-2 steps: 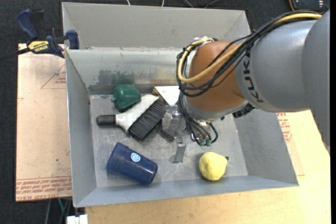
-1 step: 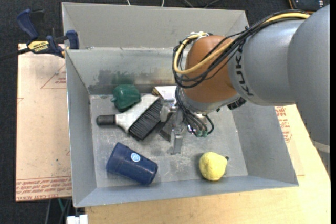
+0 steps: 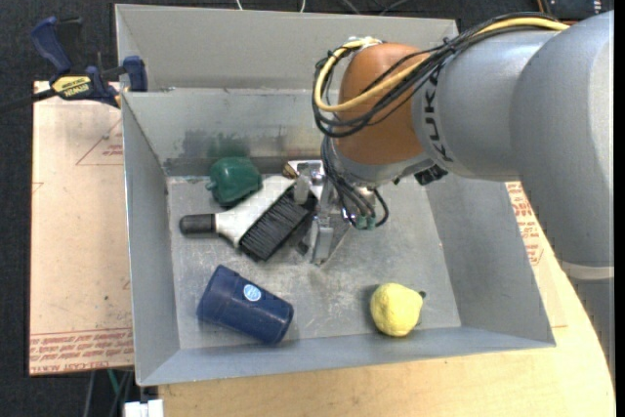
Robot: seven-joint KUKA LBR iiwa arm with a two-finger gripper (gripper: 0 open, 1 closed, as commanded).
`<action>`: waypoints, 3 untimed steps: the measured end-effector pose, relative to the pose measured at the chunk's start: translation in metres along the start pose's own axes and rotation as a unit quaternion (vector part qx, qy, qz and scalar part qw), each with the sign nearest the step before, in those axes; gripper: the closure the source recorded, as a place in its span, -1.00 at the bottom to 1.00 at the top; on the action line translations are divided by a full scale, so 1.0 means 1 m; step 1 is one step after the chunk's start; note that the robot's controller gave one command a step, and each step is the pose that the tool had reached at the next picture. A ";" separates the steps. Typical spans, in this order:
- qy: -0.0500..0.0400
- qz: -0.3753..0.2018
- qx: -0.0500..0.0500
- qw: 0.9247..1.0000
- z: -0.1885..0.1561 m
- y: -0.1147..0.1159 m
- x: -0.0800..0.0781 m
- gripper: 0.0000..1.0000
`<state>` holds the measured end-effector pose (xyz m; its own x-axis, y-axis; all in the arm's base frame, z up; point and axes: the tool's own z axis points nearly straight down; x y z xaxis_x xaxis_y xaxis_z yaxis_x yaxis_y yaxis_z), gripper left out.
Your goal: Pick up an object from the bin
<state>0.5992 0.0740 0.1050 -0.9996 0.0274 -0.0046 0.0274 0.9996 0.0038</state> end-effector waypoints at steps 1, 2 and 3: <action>0.002 -0.035 0.000 0.999 -0.093 0.001 0.018 -1.00; 0.003 -0.023 0.000 1.000 0.009 0.010 -0.003 -1.00; 0.003 -0.026 0.000 1.000 -0.082 0.020 0.007 -1.00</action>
Offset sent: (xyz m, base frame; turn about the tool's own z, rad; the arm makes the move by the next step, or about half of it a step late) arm 0.0080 0.0123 -0.0350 -0.0358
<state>0.5925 0.0938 0.1874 -0.9997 -0.0238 0.0004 -0.0238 0.9997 0.0039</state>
